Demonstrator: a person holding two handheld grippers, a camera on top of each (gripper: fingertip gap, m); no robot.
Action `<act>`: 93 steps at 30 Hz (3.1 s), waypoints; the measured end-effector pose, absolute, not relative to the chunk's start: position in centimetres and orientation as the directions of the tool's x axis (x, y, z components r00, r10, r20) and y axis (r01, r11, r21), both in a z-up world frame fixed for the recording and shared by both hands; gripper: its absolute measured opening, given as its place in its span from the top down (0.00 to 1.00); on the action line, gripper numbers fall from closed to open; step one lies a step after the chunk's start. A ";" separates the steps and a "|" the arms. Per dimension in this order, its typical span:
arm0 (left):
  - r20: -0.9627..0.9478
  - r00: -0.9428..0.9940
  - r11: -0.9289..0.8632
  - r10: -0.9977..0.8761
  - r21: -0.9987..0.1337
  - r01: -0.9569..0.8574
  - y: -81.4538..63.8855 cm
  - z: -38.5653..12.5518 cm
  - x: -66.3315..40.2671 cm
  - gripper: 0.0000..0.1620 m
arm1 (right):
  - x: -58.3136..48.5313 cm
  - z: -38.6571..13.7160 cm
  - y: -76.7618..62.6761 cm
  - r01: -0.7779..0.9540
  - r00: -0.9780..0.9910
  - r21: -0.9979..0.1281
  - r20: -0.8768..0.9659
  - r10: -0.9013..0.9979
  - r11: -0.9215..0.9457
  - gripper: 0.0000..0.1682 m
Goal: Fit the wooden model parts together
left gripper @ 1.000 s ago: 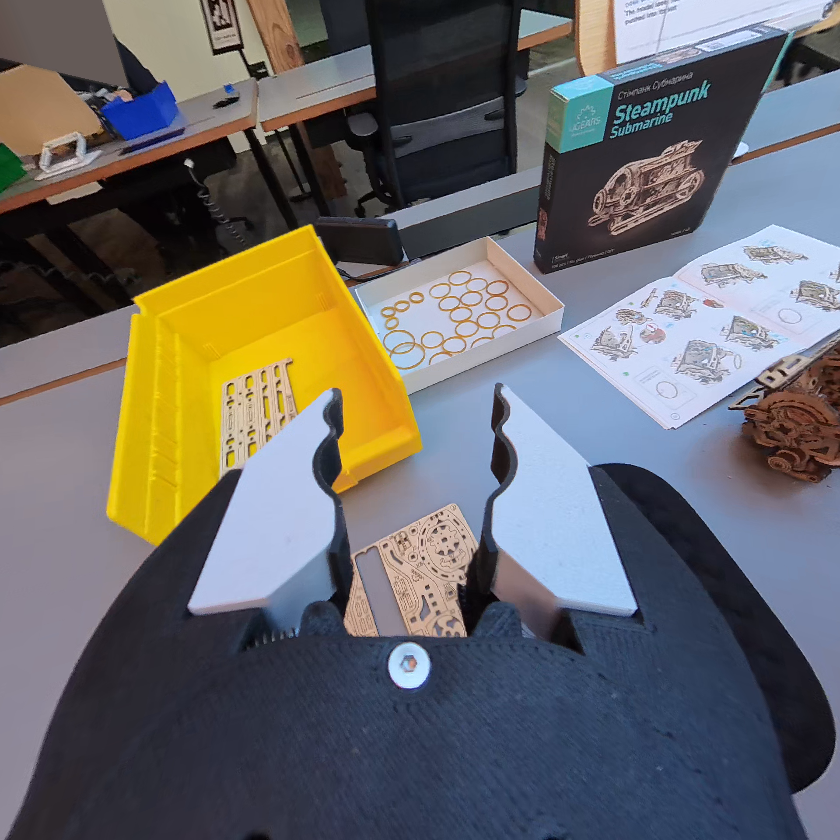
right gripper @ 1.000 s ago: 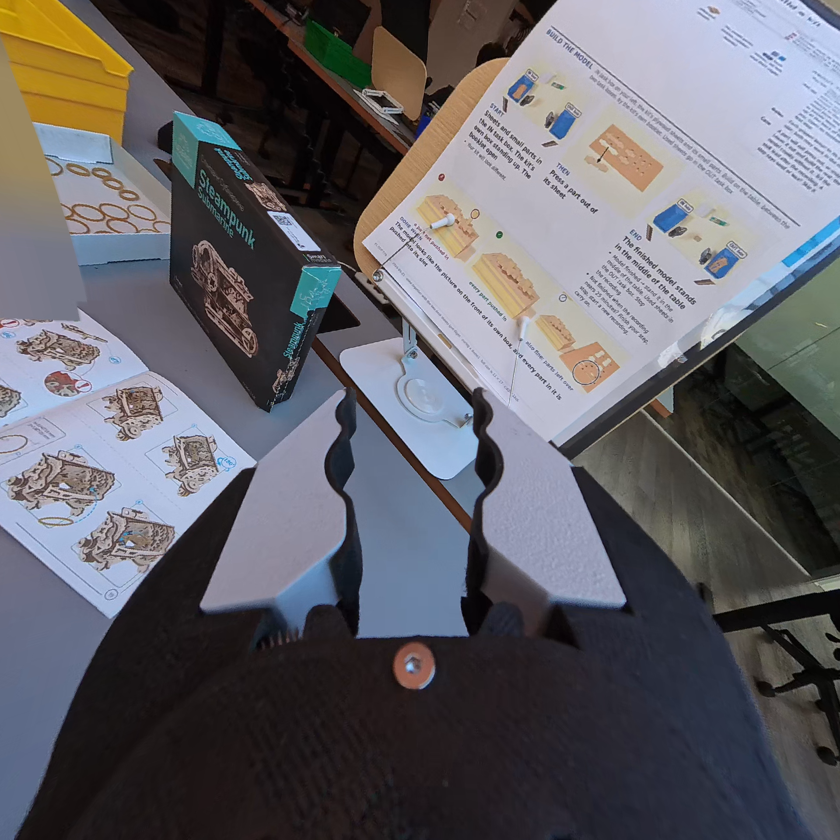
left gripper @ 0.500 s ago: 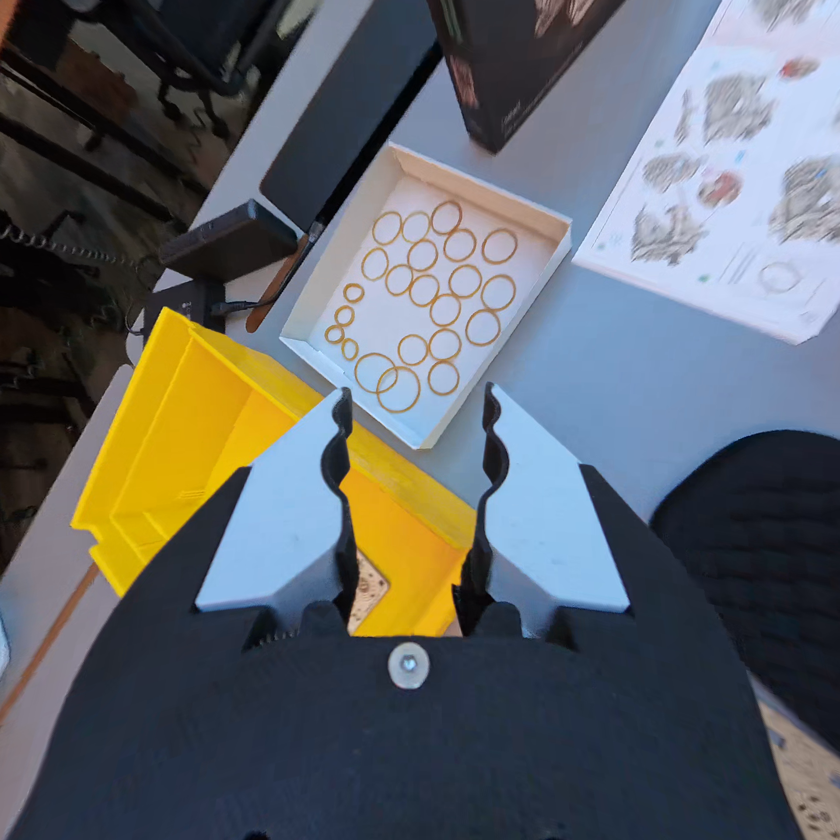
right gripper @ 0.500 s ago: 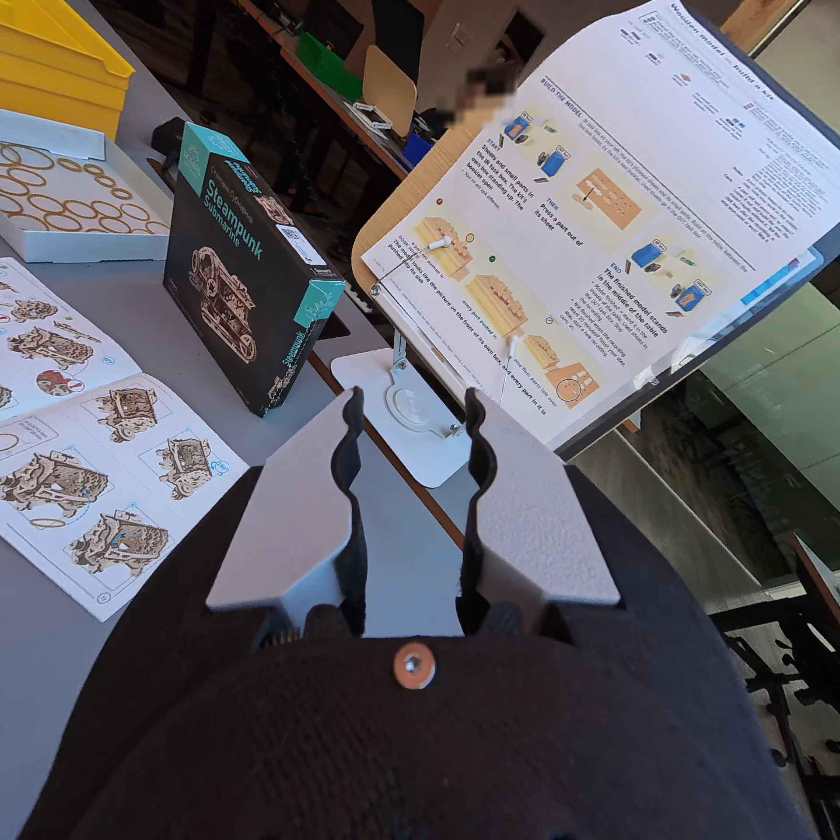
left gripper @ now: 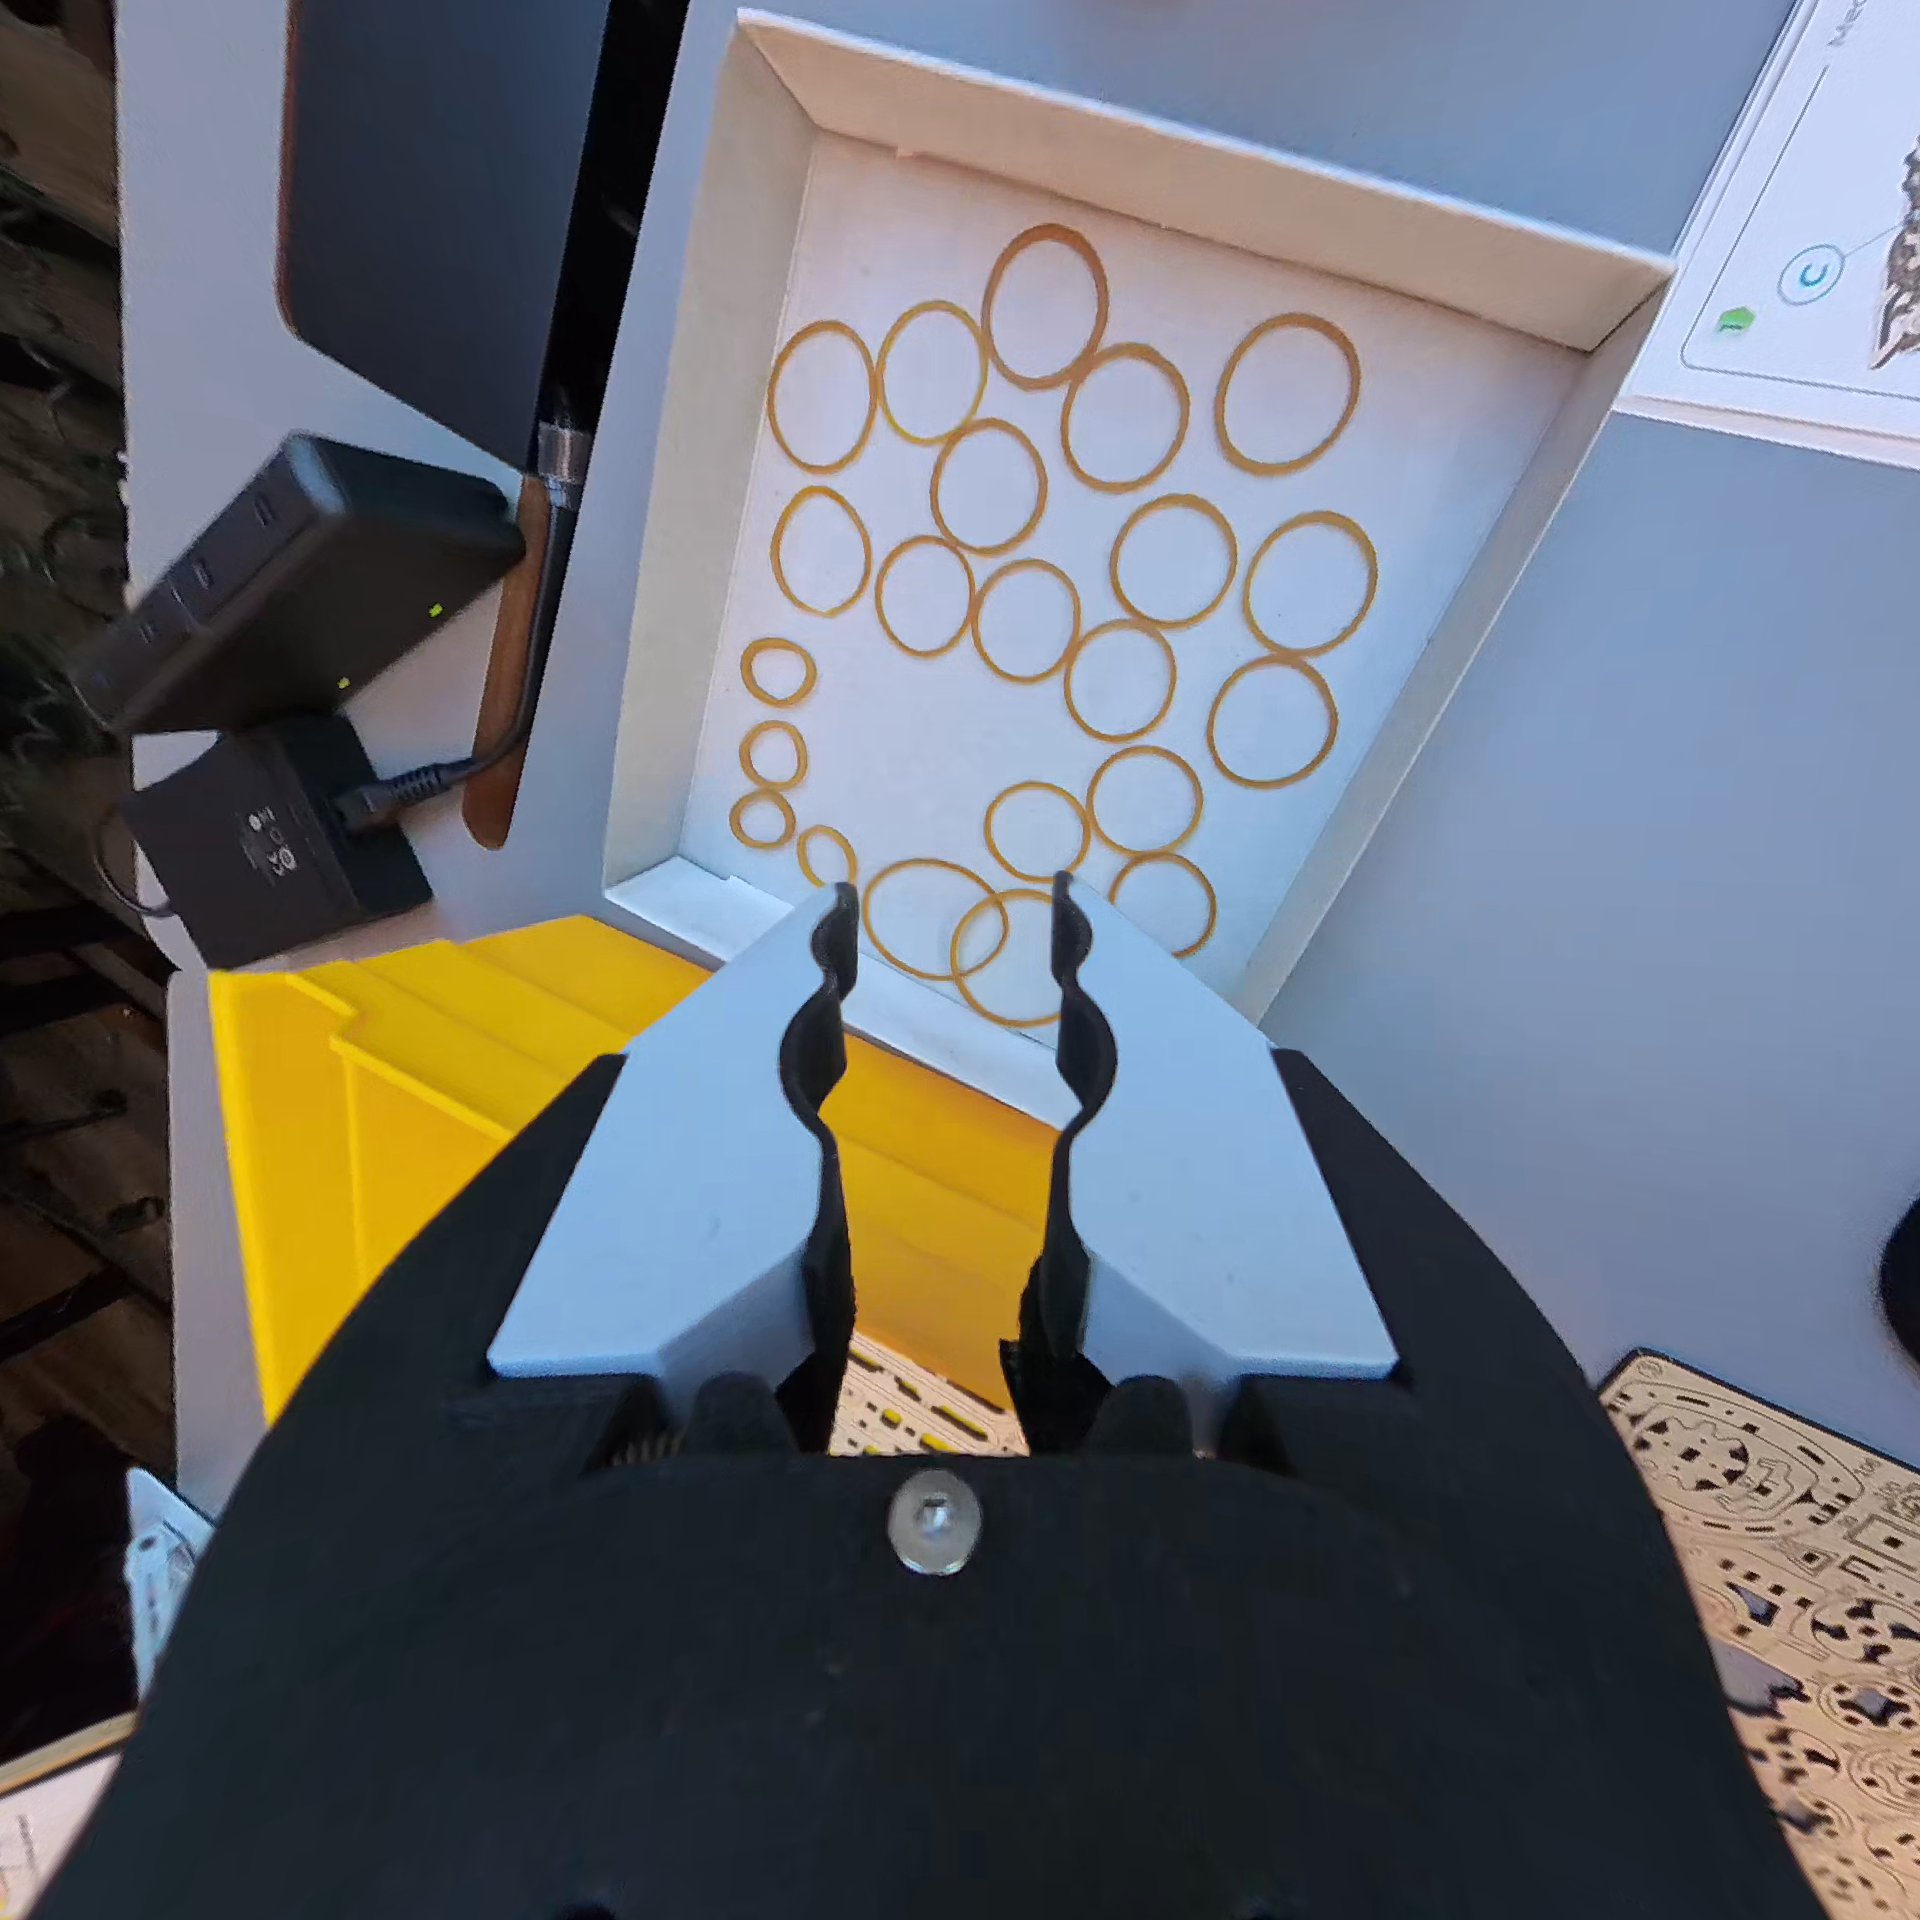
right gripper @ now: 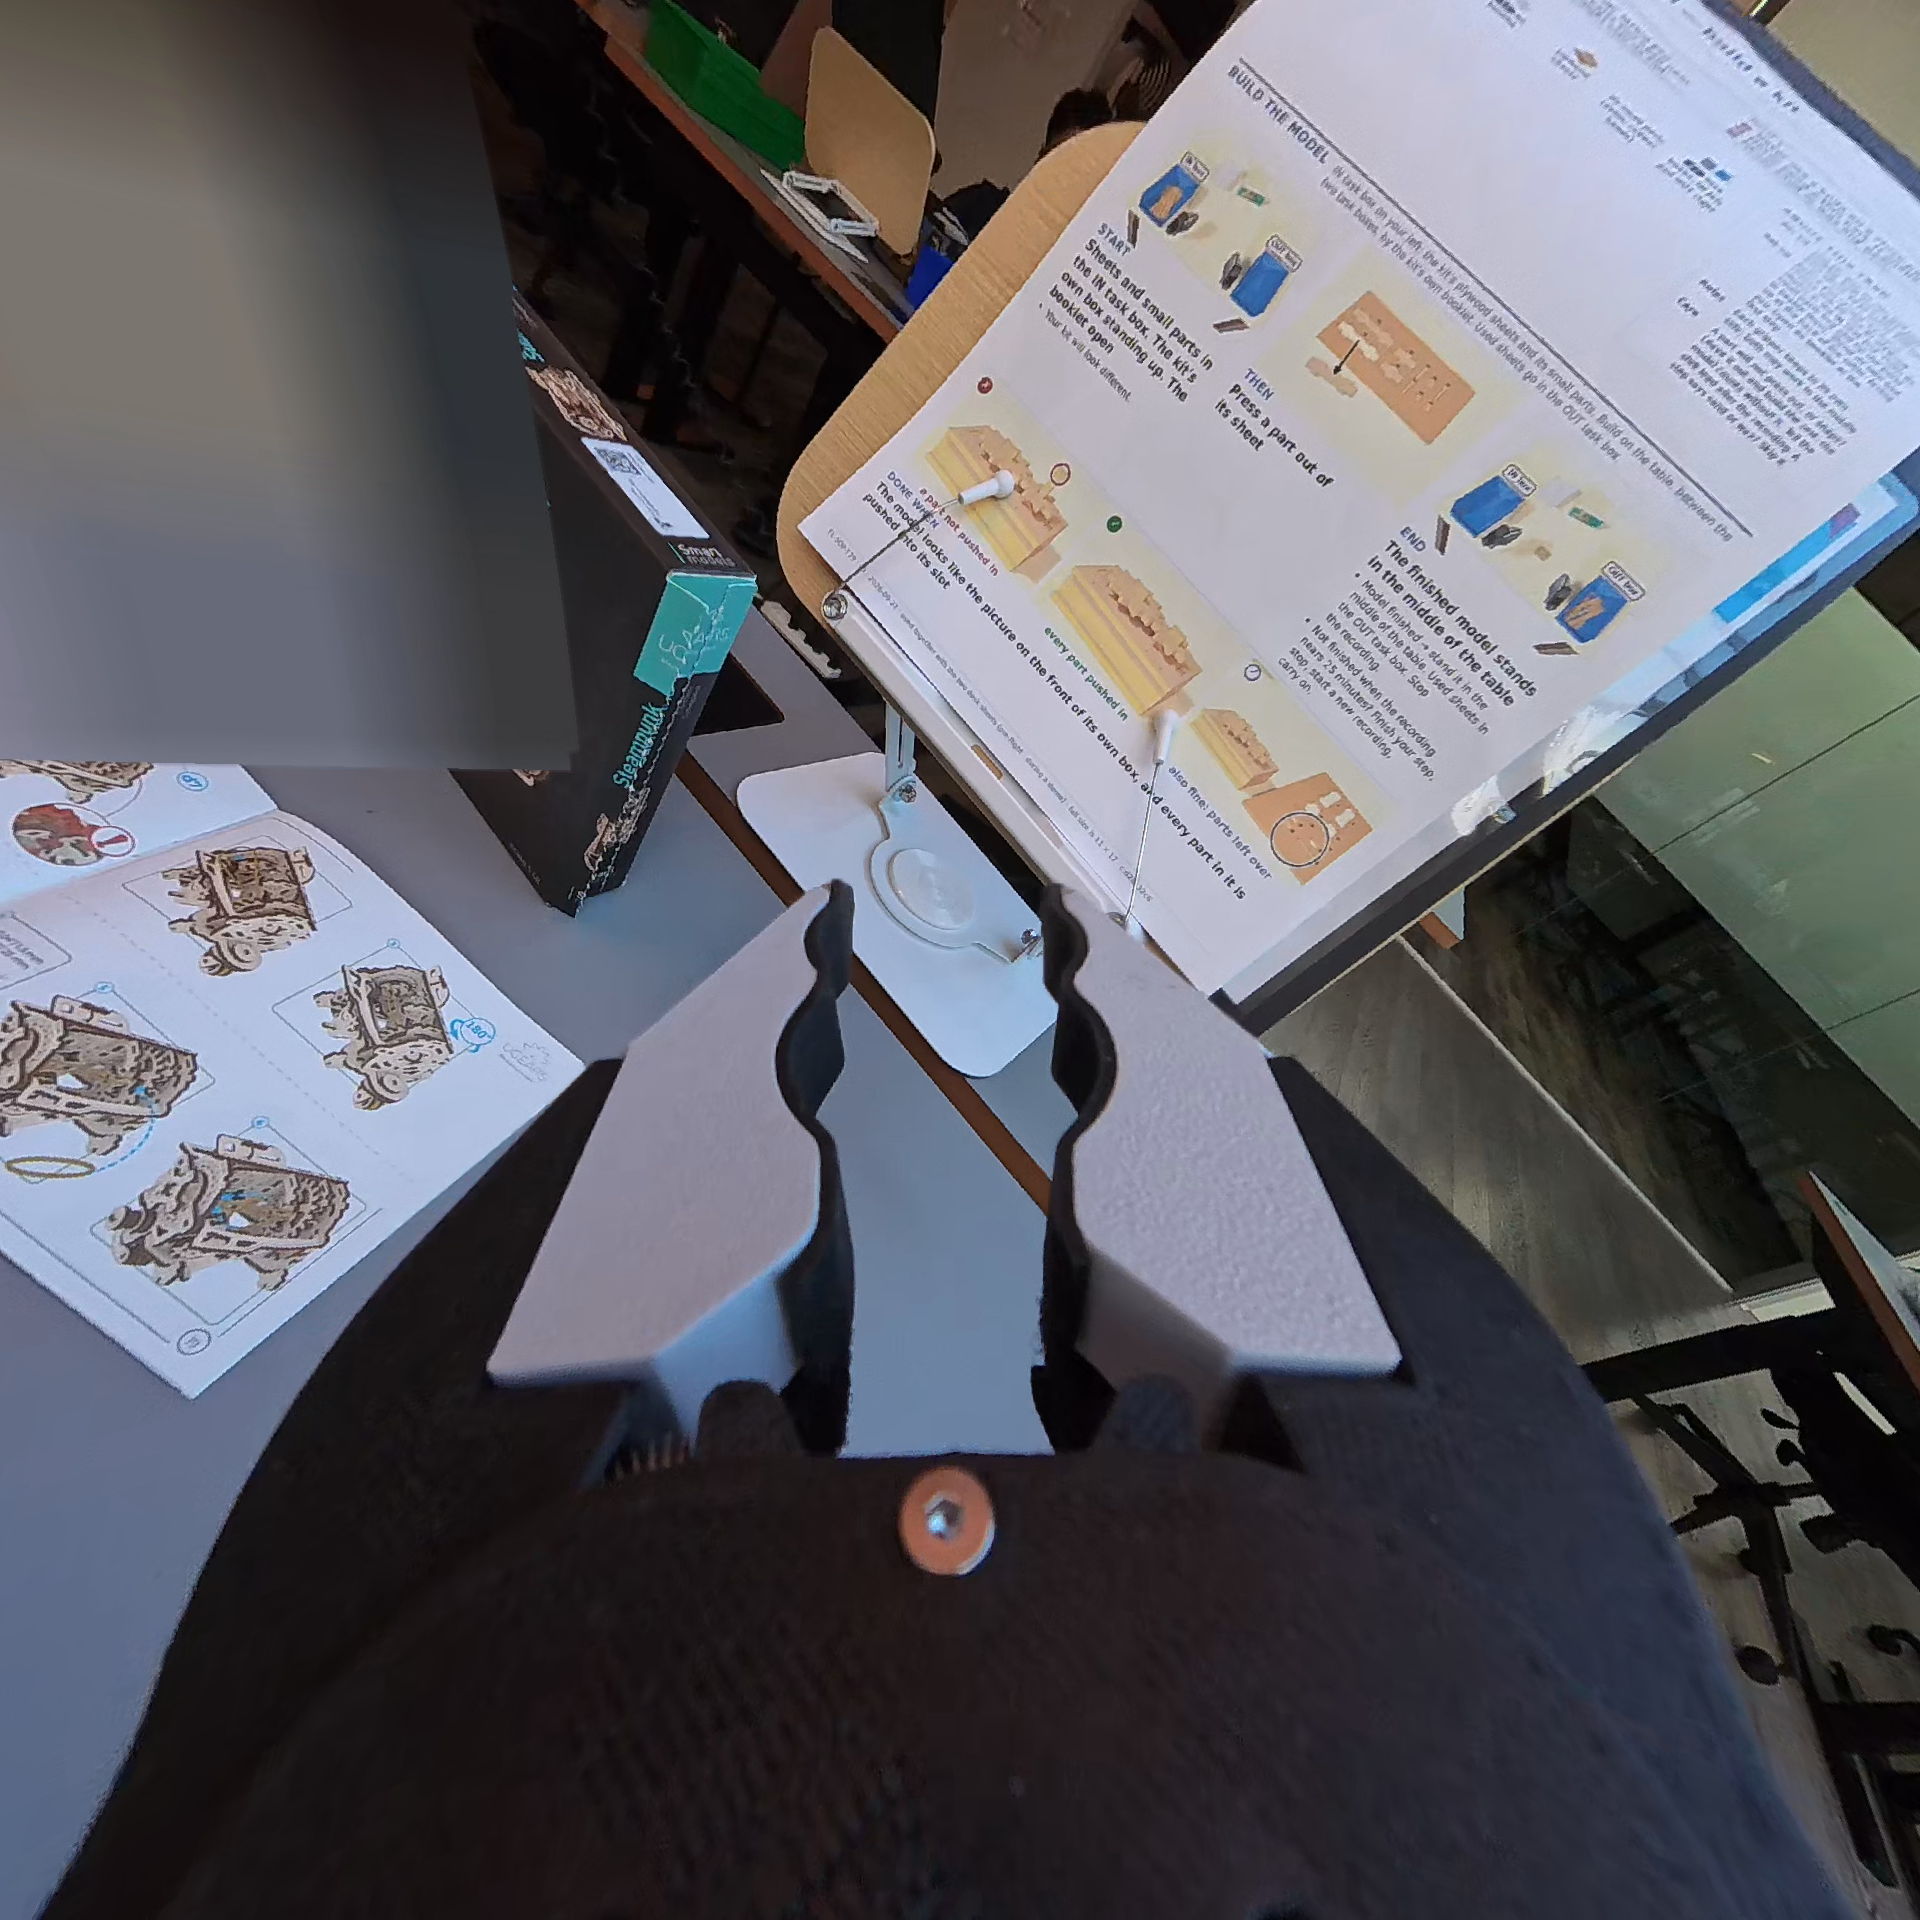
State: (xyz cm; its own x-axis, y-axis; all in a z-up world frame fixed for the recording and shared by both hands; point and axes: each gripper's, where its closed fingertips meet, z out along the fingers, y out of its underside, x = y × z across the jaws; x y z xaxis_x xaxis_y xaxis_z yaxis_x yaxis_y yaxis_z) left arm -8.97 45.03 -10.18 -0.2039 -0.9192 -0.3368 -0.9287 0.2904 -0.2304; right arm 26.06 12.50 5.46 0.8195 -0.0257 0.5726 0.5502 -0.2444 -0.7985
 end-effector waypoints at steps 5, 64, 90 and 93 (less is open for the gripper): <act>-0.364 -0.235 0.334 -0.901 -0.237 -0.913 45.3 -9.2 -7.1 0.78 | 26.6 4.0 13.2 0.562 0.808 -0.776 0.589 -0.009 -0.286 0.79; -0.191 -0.407 0.389 -0.893 0.127 -0.913 47.0 -14.4 -11.3 0.86 | 27.2 1.3 13.7 0.619 0.758 -0.691 0.651 0.052 -0.373 0.80; -0.172 -0.401 0.380 -0.900 0.141 -0.914 47.2 -15.0 -11.6 0.85 | 27.7 0.4 13.8 0.638 0.735 -0.656 0.675 0.062 -0.403 0.80; -0.174 -0.395 0.374 -0.902 0.141 -0.917 47.2 -14.8 -11.7 0.85 | 27.7 0.4 13.8 0.638 0.734 -0.656 0.676 0.062 -0.404 0.80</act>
